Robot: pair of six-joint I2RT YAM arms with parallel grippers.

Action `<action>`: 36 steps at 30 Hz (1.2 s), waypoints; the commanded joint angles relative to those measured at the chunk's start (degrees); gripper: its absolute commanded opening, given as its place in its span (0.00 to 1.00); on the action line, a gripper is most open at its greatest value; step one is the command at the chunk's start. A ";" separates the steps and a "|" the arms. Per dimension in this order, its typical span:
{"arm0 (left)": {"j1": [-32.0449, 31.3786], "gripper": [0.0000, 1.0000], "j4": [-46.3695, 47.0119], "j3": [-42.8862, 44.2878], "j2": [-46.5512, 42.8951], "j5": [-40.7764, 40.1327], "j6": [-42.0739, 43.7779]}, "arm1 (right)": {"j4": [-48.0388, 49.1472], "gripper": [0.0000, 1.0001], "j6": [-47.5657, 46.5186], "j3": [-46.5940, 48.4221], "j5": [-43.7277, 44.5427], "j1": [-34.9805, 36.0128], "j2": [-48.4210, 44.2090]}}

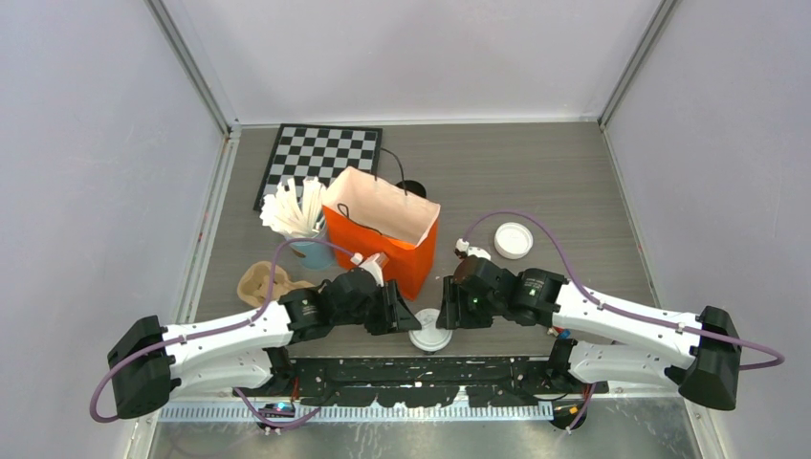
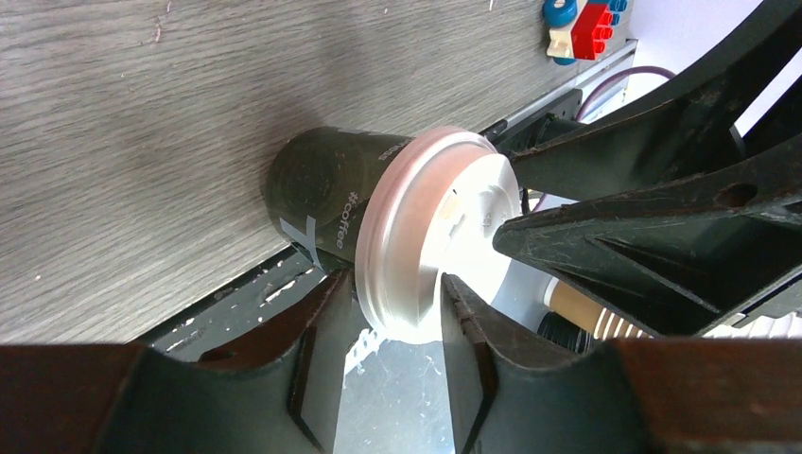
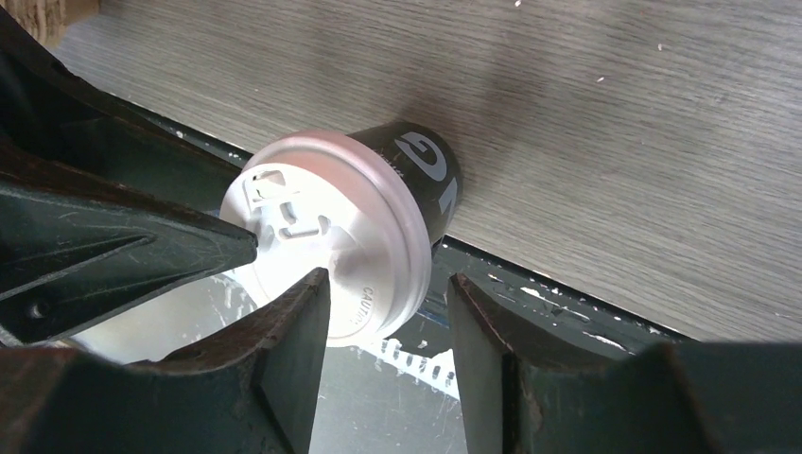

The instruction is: Pack the takeout coffee

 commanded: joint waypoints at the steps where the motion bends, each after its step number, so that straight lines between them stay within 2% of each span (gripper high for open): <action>1: 0.04 0.42 1.48 1.56 -0.78 0.01 0.34 | 0.07 0.54 0.35 0.67 0.96 -0.19 -1.32; 14: 0.11 0.39 0.27 0.84 -1.88 -0.33 -0.34 | 0.03 0.48 -0.06 -0.14 0.45 -0.18 -1.22; 36: 0.06 0.33 -0.11 -3.50 -2.49 -0.03 -2.56 | 3.71 0.48 2.53 -6.28 -1.80 -0.19 -3.66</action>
